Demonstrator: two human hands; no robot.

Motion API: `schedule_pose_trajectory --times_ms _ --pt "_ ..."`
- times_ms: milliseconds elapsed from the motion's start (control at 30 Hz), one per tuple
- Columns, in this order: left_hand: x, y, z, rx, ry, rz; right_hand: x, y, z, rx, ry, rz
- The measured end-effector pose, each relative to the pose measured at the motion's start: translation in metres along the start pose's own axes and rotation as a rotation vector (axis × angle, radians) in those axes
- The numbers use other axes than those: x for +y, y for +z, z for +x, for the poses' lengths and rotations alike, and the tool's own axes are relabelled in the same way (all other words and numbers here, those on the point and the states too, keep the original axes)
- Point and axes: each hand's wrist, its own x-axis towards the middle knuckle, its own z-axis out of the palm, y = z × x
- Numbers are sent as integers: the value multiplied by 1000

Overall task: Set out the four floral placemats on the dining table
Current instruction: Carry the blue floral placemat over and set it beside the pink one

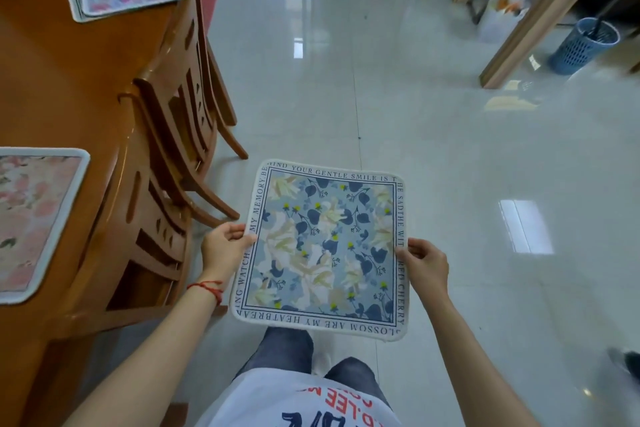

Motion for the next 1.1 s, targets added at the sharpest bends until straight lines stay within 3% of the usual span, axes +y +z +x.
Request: schedule_pose_trajectory --times_ms 667,1100 --pt "155 43 199 5 -27 -47 -141 58 212 -4 1 71" --pt "249 114 276 153 -64 -148 -237 53 382 -186 -80 29"
